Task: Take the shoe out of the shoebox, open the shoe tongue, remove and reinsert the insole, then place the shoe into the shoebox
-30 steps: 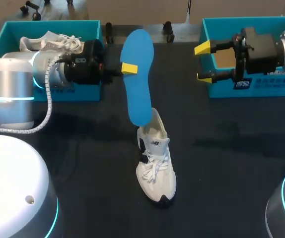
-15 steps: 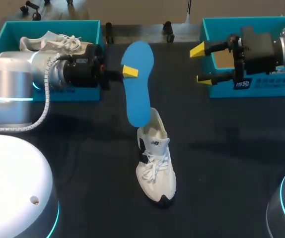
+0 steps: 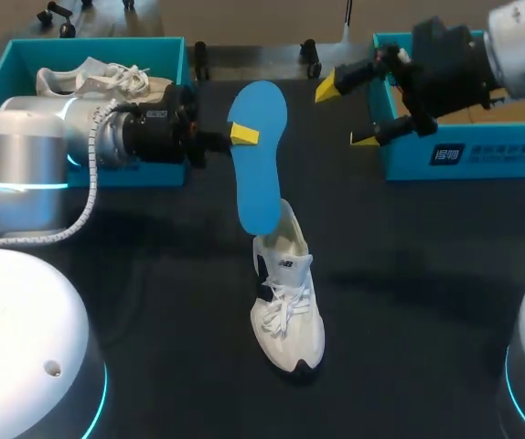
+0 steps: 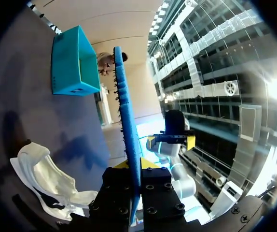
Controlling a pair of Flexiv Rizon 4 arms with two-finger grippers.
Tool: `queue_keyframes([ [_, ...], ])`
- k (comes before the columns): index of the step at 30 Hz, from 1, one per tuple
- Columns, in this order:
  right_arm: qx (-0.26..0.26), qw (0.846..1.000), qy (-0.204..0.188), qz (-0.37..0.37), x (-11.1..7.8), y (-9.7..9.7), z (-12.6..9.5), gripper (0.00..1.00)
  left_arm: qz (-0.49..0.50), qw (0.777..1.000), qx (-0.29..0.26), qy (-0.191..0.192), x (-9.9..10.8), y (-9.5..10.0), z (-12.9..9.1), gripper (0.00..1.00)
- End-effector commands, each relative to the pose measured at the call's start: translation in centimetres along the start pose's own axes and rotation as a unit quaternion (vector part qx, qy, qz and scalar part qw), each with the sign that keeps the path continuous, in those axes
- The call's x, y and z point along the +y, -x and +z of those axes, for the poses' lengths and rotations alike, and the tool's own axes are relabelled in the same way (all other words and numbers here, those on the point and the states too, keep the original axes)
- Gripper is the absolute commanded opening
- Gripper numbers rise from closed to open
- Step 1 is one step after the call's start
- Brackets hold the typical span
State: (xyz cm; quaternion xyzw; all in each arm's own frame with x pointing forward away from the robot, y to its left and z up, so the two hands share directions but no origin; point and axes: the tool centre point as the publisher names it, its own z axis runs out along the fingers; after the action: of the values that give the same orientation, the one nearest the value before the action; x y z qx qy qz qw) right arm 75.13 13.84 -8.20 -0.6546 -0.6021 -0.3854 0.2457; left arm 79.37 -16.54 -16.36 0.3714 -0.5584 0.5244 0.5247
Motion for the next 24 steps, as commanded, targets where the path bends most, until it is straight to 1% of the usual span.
queue_keyframes([
  [1,-0.103,0.995,0.003,0.002,0.0,-0.8,1.0,1.00,0.000,1.000,-0.001,0.000,0.0,0.0,0.1,0.00],
  [9,-0.175,0.984,0.003,-0.008,-0.1,-2.0,2.6,1.00,0.000,1.000,-0.001,0.000,0.0,0.0,0.1,0.00],
  [14,-0.222,0.975,0.005,-0.015,0.1,-2.8,3.4,1.00,0.000,1.000,-0.001,0.000,0.0,0.0,0.1,0.00],
  [20,-0.266,0.964,0.000,-0.020,0.2,-3.1,4.5,1.00,0.000,1.000,-0.001,0.000,0.0,0.0,0.1,0.00],
  [24,-0.302,0.953,0.000,-0.020,0.2,-3.4,5.3,1.00,0.000,1.000,-0.001,0.000,0.0,0.0,0.1,0.00],
])
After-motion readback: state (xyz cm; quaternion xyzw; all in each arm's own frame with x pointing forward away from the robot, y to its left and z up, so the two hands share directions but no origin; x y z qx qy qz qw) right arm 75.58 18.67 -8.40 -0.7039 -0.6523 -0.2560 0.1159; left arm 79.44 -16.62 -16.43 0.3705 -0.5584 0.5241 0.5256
